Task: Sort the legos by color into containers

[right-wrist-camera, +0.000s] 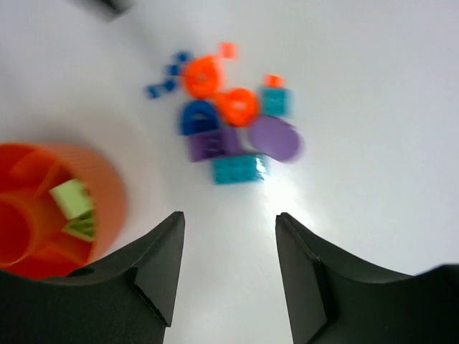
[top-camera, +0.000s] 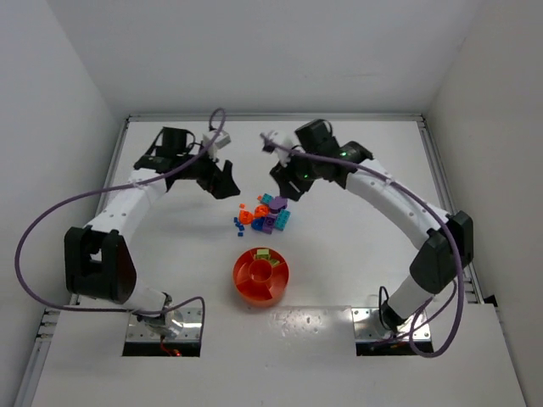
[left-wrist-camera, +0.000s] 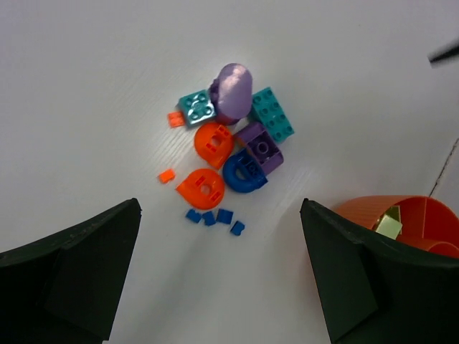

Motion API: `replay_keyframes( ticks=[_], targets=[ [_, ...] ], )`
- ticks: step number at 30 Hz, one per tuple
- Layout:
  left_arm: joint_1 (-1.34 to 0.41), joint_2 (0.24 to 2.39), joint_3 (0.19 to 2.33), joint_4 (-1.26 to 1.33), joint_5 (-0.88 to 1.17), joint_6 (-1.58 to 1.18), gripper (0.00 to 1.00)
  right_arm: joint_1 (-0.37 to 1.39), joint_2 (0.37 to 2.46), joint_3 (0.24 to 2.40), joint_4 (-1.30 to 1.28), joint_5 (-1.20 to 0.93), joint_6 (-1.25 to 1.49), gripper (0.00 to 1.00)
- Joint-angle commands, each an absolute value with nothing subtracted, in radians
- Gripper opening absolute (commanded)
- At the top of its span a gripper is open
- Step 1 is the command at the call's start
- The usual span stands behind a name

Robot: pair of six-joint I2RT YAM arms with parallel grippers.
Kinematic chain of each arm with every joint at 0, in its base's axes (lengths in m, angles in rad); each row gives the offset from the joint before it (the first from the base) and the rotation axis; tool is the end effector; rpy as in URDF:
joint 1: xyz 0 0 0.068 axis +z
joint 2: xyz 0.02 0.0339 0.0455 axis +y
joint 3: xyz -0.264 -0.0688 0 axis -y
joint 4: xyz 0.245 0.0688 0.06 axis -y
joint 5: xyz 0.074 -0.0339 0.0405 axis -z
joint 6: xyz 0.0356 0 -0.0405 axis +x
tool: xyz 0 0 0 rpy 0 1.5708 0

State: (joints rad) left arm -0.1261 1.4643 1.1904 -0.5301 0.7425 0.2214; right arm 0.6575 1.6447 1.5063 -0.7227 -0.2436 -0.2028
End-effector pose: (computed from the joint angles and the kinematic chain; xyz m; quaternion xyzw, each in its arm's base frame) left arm 0.3081 -0.0633 0.2953 0.2831 0.8277 -0.3195 0.3642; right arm 0.2806 0.2275 0.3201 -0.4265 0.8284 0.1887 0.3103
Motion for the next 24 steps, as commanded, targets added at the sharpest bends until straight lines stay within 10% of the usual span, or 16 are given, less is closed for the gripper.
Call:
replay_keyframes(
  ticks=[1,24],
  targets=[
    [-0.253,1.52,1.17,-0.395,0.635,0.201,1.0,0.533,1.623,1.433,-0.66,-0.149,-0.046,0.56],
    [-0.552,2.025,1.497,-0.301,0.342,0.198,0.77,0.252,1.614,1.289,-0.678,-0.275,-0.014,0.57]
  ],
)
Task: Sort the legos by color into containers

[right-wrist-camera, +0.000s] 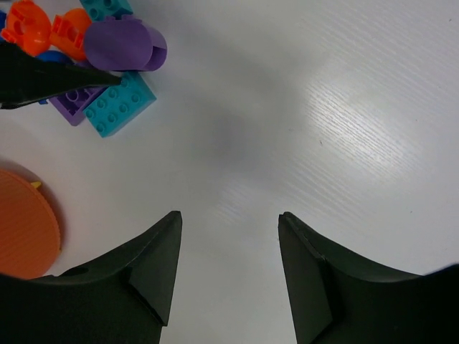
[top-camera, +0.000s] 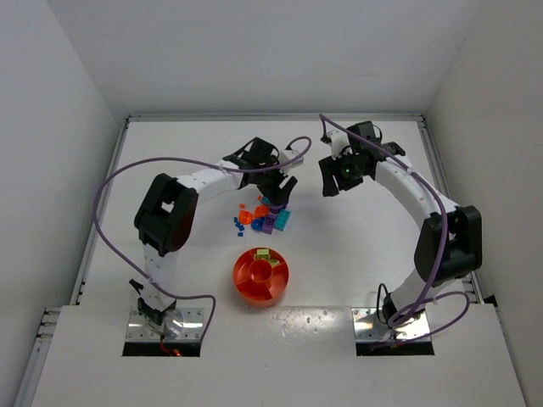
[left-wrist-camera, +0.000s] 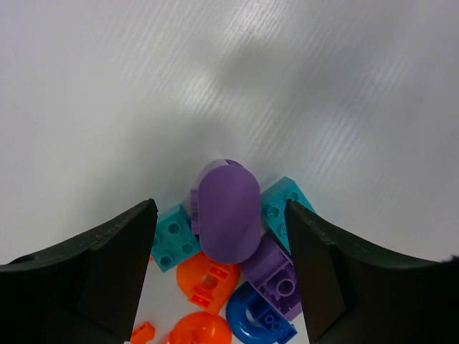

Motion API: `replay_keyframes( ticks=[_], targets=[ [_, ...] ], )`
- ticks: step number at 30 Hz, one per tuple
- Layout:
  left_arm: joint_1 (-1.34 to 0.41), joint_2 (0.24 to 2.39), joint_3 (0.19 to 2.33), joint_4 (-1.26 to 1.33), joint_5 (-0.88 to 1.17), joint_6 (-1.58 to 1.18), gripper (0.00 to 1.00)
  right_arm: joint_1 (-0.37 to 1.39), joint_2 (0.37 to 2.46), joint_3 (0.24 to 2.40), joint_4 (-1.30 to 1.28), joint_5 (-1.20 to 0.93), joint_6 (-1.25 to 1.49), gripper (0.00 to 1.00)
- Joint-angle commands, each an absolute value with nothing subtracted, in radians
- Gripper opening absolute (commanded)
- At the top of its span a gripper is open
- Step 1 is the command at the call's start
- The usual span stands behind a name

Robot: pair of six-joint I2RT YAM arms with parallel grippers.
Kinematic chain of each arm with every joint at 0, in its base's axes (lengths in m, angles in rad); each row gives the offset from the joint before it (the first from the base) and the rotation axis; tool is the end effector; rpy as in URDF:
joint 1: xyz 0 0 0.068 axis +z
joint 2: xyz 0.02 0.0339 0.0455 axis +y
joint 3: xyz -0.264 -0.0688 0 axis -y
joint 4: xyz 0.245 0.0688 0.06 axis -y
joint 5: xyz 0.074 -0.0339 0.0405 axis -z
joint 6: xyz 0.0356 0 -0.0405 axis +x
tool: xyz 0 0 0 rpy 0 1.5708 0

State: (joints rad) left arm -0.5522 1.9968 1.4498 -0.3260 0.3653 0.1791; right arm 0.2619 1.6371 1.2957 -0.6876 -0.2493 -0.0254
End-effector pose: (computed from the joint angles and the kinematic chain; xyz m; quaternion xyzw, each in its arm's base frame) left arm 0.3666 -0.2408 0.1955 0.3884 0.8408 -0.2301 0.2987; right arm 0.3304 0.0977 0.2585 -0.1698 0.9414 0.1503 0.2495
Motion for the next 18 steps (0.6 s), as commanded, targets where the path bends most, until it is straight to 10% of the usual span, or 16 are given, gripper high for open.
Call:
replay_keyframes(
  ticks=[1,18],
  targets=[
    [-0.561,2.035,1.511,-0.31,0.342,0.198,0.77,0.252,1.614,1.289,-0.678,-0.284,-0.014,0.57],
    [-0.581,2.098,1.531,-0.357,0.345,0.249,0.68,0.224,1.623,1.279,-0.678,-0.311,-0.023,0.57]
  ],
)
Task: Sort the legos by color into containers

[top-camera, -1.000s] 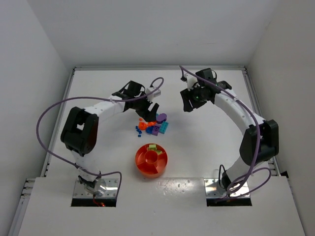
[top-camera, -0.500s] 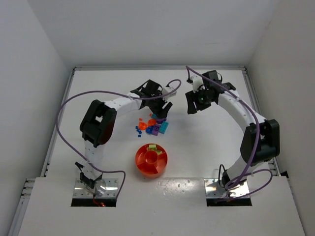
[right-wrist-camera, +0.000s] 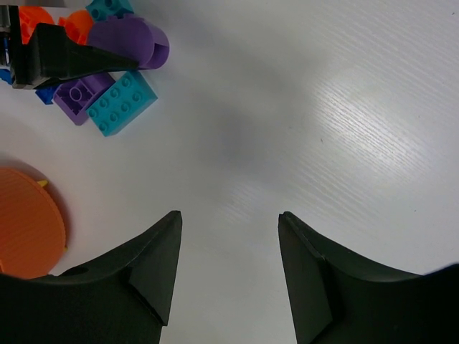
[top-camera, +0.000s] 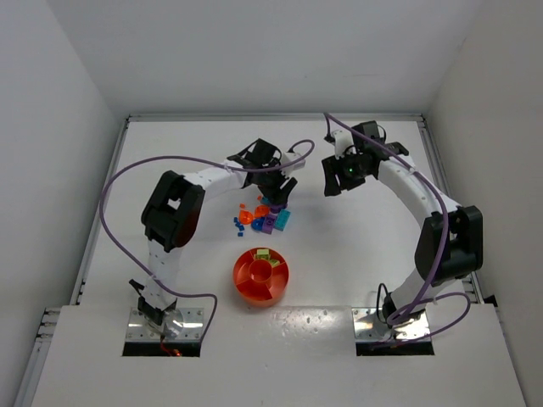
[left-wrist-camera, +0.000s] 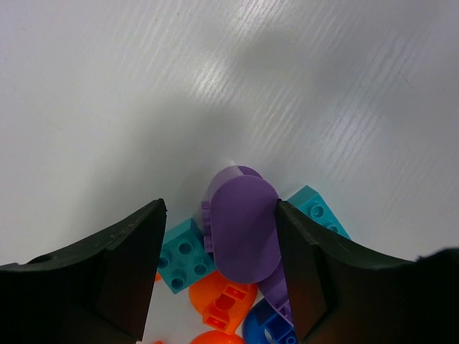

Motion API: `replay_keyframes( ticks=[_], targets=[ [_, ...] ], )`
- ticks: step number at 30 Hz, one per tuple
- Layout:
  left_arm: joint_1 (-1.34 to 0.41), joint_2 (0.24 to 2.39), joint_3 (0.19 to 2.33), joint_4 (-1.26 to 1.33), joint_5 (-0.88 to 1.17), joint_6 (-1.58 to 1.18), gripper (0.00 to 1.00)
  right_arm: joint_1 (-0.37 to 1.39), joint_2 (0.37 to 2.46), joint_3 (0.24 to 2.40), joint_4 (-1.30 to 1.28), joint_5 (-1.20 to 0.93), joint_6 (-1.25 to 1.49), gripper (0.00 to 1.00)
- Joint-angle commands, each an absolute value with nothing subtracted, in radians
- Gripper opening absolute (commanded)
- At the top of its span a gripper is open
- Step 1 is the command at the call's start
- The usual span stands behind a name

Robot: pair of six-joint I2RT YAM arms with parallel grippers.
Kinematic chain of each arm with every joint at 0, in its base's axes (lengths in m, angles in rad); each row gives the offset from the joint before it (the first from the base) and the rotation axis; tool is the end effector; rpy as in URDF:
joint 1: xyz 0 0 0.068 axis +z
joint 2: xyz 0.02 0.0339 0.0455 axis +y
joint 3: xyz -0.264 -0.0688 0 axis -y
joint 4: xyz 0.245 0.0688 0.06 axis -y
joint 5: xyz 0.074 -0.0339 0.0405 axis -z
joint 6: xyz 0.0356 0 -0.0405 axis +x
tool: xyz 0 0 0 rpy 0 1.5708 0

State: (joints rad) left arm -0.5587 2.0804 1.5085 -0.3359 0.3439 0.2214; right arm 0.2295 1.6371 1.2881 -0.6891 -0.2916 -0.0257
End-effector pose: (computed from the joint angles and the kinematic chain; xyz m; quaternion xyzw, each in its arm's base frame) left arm 0.3781 -0.2505 0.1771 0.4057 0.8405 -0.2133 0.2890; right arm 0.3318 0.0880 0.2564 -0.1594 0.9419 0.1659 0.2448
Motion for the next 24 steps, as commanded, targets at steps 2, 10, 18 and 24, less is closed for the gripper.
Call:
replay_keyframes(
  ticks=[2,10,18,24],
  targets=[
    [-0.581,2.098,1.531,-0.367,0.357,0.249,0.68,0.224,1.623,1.279,-0.678,-0.311,-0.023,0.57],
    [-0.591,2.08,1.522,-0.367,0.38,0.258,0.71,0.224,1.623,1.27,-0.678,-0.321,-0.032,0.58],
    [-0.591,2.08,1.511,-0.377,0.38,0.267,0.63,0.224,1.623,1.261,-0.678,-0.321,-0.032,0.58],
    [-0.591,2.08,1.502,-0.386,0.38,0.276,0.48,0.224,1.623,1.261,-0.678,-0.321,-0.032,0.58]
  ],
)
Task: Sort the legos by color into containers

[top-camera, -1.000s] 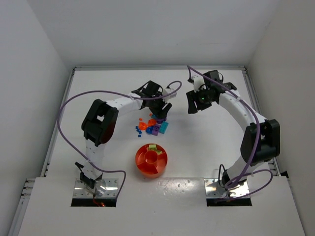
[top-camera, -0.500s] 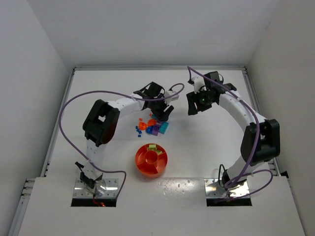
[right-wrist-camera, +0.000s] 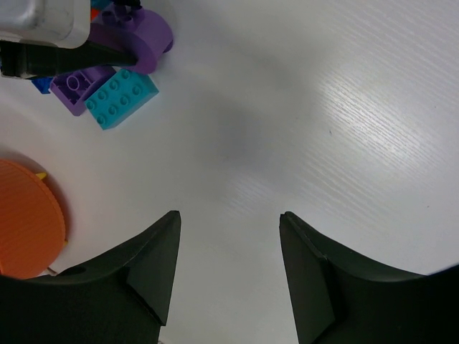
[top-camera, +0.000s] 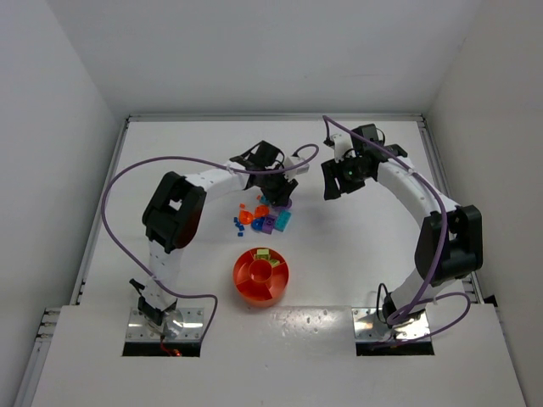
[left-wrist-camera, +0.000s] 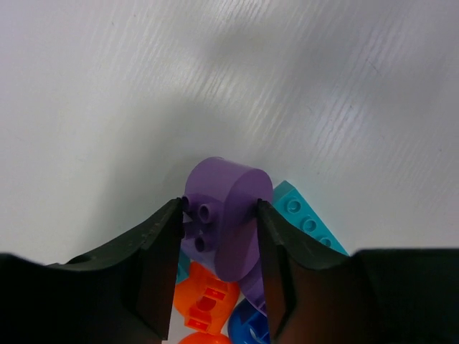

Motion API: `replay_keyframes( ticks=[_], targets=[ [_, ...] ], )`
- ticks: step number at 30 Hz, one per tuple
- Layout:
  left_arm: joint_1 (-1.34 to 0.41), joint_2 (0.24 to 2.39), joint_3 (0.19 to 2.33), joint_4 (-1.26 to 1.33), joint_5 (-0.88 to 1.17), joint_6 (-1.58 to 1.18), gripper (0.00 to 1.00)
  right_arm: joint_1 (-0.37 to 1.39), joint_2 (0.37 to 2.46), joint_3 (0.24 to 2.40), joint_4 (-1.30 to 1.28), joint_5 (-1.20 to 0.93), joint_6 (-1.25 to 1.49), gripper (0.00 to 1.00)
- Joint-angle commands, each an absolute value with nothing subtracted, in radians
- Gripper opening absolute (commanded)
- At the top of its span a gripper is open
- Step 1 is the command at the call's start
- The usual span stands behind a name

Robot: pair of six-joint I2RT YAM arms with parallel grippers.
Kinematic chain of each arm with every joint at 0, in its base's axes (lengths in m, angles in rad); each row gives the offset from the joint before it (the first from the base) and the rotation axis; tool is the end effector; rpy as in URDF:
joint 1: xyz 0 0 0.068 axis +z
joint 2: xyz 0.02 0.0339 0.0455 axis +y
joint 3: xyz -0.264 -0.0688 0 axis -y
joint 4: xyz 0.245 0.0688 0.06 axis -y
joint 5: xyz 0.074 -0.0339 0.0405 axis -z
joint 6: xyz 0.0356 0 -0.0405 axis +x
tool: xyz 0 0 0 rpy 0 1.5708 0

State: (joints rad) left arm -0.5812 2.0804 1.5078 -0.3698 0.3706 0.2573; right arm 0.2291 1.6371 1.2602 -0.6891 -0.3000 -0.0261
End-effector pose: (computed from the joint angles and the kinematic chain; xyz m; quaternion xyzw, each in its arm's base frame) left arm 0.3692 -0.2580 0.1749 0.4325 0.8306 -0.2219 0.2715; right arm 0.3284 0.0874 0.2480 -0.1589 0.9449 0.1690 0.2310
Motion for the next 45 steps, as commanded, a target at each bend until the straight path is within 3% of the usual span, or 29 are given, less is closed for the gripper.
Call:
replay_keyframes(
  ticks=[1,5,21,29,31,33,42,45],
  targets=[
    [-0.591,2.08,1.502,-0.387,0.38,0.285,0.45,0.224,1.623,1.261,-0.678,-0.321,-0.032,0.58],
    [-0.591,2.08,1.502,-0.387,0.39,0.285,0.31,0.224,1.632,1.261,-0.669,-0.321,-0.032,0.58],
    [-0.572,2.039,1.502,-0.396,0.4,0.284,0.0,0.224,1.632,1.261,-0.669,-0.321,-0.041,0.58],
    [-0.572,2.02,1.493,-0.396,0.354,0.305,0.01,0.224,1.632,1.261,-0.669,-0.321,-0.041,0.58],
    [-0.583,2.001,1.482,-0.387,0.316,0.33,0.12,0.224,1.632,1.261,-0.669,-0.33,-0.051,0.58],
    [-0.606,1.98,1.437,-0.359,0.276,0.357,0.17,0.224,1.632,1.261,-0.669,-0.33,-0.051,0.58],
    [-0.684,1.911,1.301,-0.278,0.132,0.402,0.12,0.224,1.632,1.261,-0.66,-0.33,-0.051,0.58],
    [-0.696,1.885,1.269,-0.245,0.097,0.411,0.21,0.224,1.632,1.261,-0.66,-0.33,-0.051,0.58]
  ],
)
